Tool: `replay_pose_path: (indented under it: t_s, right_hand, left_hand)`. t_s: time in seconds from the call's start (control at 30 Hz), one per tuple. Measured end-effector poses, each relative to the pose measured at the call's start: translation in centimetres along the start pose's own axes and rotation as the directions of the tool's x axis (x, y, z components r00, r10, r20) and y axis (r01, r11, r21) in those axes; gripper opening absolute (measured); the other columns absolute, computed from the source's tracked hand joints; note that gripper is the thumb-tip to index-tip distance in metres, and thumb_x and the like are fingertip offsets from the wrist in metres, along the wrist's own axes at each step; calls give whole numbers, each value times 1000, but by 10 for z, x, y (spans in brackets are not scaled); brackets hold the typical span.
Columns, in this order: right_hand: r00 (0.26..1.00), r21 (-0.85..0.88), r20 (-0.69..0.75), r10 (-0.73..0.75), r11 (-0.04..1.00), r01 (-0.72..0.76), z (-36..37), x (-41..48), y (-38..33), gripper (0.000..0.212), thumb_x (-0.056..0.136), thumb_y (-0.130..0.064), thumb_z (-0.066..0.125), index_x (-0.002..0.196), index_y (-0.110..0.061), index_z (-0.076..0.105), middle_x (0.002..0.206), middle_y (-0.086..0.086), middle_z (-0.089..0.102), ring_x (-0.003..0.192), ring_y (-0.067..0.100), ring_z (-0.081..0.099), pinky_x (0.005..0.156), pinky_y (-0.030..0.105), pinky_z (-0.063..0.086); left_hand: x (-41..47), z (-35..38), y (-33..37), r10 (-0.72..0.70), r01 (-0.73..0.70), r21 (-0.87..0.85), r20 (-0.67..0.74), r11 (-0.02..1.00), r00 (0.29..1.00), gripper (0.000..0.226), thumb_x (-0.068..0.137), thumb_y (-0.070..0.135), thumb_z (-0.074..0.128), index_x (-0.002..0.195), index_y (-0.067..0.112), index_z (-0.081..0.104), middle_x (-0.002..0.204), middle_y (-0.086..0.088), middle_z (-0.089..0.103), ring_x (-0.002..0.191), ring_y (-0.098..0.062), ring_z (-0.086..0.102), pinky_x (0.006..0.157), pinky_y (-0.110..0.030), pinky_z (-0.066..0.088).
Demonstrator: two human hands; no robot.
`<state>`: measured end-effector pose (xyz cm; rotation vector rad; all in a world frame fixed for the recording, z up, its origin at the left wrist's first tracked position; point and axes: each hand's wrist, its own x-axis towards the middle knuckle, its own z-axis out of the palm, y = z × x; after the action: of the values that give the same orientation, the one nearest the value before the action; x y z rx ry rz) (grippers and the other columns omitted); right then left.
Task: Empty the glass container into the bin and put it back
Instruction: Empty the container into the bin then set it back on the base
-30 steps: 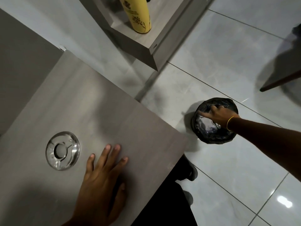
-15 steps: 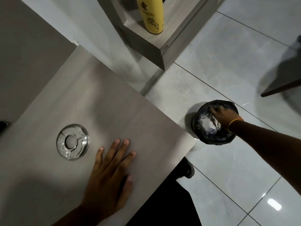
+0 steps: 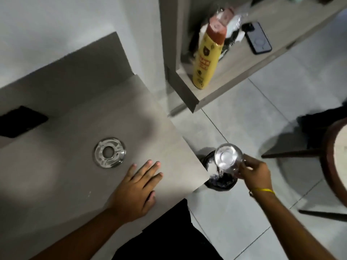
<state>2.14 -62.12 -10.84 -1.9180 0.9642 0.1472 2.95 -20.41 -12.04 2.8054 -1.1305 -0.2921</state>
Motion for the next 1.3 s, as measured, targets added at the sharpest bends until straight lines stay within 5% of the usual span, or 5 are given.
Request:
replay_pose_path:
  t_s: [0.33, 0.53, 0.63, 0.93, 1.3]
  right_hand:
    - [869, -95, 332, -367, 904, 418, 112, -121, -161, 19, 94, -18, 80, 112, -21, 85, 97, 8, 82, 90, 27, 79, 78, 51, 67]
    - [631, -176, 550, -547, 663, 727, 228, -170, -226, 12, 89, -14, 78, 99, -18, 83, 83, 2, 81, 80, 25, 74, 73, 29, 53]
    - [546, -160, 654, -523, 611, 776, 279, -183, -235, 24, 85, -1, 69, 104, -10, 81, 105, 9, 83, 98, 33, 77, 88, 37, 60]
    - [557, -256, 718, -418, 585, 770, 343, -194, -225, 28, 85, -3, 61, 110, -9, 71, 89, 19, 81, 88, 42, 78, 83, 49, 62]
    - [564, -299, 705, -430, 541, 786, 351, -195, -217, 20, 91, -12, 68, 111, -11, 63, 94, 12, 79, 96, 39, 75, 80, 40, 55]
  left_hand:
    - [-2, -33, 5, -70, 95, -161, 158, 982, 985, 57, 96, 52, 61, 150, 34, 62, 158, 5, 60, 147, -26, 54, 124, -52, 42]
    - [-13, -10, 21, -67, -15, -208, -382, 978, 922, 31, 86, 34, 76, 100, 28, 50, 102, 4, 49, 90, -22, 47, 86, -37, 38]
    - [-16, -8, 37, -140, 77, -201, -323, 977, 936, 43, 76, 39, 79, 102, 30, 46, 89, 7, 60, 85, -18, 48, 83, -34, 34]
    - [-80, 1, 61, -710, 619, -374, -191, 691, 678, 69, 93, 44, 63, 157, 21, 50, 173, -7, 43, 158, -30, 44, 122, -56, 33]
    - [-187, 15, -34, -938, 870, -350, -160, 347, 309, 65, 102, 44, 48, 158, 13, 52, 177, -12, 34, 166, -32, 27, 124, -68, 29]
